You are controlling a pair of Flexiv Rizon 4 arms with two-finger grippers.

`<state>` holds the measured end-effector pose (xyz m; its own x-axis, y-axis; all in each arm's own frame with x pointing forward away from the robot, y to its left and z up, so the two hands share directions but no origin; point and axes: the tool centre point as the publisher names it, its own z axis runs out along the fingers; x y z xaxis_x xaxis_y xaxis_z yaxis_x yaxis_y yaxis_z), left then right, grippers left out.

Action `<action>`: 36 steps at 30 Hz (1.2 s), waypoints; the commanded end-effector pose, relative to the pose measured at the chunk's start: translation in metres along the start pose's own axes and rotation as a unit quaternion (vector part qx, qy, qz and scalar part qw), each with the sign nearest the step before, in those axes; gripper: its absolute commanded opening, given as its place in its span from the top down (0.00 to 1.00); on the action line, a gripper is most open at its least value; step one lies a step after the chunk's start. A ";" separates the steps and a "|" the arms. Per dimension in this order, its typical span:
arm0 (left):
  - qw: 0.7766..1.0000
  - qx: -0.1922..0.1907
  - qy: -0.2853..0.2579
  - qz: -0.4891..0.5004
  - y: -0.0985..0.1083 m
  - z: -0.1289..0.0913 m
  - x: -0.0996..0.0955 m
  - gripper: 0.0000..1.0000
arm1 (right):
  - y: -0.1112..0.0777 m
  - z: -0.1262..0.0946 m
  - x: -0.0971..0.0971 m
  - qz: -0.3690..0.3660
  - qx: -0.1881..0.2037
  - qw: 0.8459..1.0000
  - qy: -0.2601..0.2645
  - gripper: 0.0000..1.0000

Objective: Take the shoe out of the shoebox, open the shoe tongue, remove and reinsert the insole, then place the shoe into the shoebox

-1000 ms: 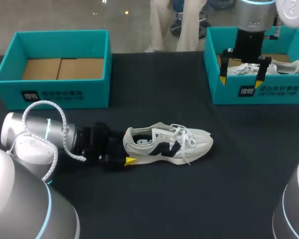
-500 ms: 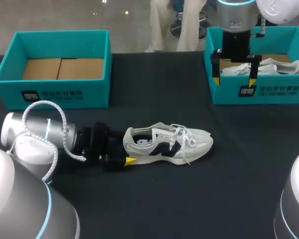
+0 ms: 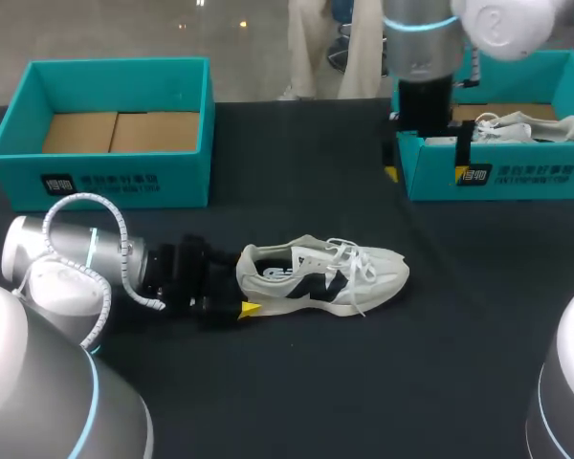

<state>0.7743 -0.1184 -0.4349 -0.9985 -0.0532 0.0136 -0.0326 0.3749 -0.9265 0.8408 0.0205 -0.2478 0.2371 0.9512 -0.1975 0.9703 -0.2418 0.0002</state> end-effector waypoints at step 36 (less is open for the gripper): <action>1.000 -0.001 0.000 -0.001 0.005 0.003 0.001 1.00 | -0.107 0.034 0.141 -0.044 -0.005 0.999 0.011 0.00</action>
<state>0.7742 -0.1183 -0.4349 -0.9985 -0.0532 0.0137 -0.0327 0.3752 -0.9264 0.7687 0.1732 -0.3090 0.1499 0.9730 -0.1758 0.9881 -0.1534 -0.0068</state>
